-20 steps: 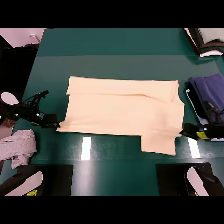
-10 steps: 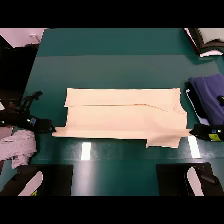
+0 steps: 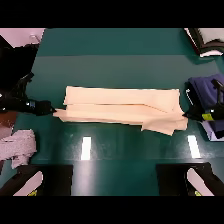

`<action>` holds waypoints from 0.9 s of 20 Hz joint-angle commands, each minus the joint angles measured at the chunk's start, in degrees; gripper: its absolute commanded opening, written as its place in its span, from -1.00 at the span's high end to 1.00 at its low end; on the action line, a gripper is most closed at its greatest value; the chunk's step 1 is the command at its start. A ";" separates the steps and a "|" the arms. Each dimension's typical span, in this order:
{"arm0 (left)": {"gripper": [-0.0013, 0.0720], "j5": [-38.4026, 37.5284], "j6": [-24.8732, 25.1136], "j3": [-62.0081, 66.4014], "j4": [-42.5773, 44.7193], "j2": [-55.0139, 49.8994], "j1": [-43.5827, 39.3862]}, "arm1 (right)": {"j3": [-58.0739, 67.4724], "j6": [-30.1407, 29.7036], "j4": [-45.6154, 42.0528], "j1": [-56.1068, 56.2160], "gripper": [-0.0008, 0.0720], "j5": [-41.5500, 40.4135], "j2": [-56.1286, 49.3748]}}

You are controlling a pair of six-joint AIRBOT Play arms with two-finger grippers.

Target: Fold the shirts.

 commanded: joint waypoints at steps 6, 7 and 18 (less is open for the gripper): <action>0.90 8.68 5.60 9.90 -3.87 -15.76 -5.09 | 15.72 1.14 0.42 7.48 0.92 -3.43 -19.26; 0.90 10.27 5.53 11.19 -3.39 -17.51 -5.75 | 16.81 1.44 0.37 7.48 0.92 -3.89 -20.65; 0.88 23.34 2.23 16.39 -2.67 -23.02 -5.62 | 26.69 3.34 0.92 7.26 0.61 -9.66 -30.25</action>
